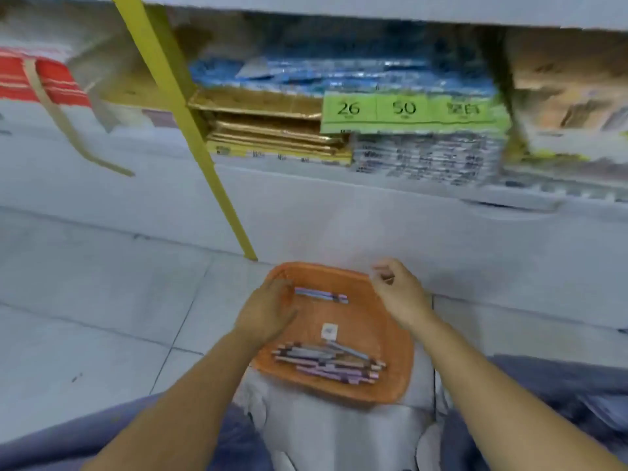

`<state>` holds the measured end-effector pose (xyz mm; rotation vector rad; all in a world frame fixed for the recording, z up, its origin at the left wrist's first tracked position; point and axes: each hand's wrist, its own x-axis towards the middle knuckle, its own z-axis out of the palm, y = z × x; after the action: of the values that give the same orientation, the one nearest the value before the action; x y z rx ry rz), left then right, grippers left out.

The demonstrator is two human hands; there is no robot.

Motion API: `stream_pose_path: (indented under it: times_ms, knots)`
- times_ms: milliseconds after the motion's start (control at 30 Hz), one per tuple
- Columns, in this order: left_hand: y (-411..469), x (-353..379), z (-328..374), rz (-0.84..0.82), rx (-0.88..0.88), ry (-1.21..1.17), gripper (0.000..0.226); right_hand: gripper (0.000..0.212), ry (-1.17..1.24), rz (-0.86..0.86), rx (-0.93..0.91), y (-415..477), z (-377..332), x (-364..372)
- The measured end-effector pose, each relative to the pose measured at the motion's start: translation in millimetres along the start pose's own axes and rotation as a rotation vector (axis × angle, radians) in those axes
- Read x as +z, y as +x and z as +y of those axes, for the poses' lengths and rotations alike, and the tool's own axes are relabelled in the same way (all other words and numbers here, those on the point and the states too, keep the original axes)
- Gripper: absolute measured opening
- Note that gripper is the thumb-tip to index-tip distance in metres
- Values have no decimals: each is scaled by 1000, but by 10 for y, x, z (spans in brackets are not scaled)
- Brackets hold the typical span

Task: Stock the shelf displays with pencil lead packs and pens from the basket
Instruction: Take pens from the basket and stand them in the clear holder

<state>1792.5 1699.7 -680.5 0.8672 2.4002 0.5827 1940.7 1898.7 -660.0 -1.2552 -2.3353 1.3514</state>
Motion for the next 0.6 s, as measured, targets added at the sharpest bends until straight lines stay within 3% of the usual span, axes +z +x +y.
stream_pose_path:
  times_ms: [133, 333, 467, 600]
  knots:
    - [53, 537, -540, -215, -184, 27, 70, 37, -144, -462, 240, 148, 666, 561]
    - [375, 909, -697, -435, -154, 123, 75, 70, -438, -757, 304, 238, 1229, 972]
    - [436, 1146, -790, -520, -169, 176, 73, 92, -566, -738, 181, 76, 1451, 1101]
    - [437, 1284, -849, -474, -149, 226, 60, 83, -639, -558, 12, -64, 1578, 1187]
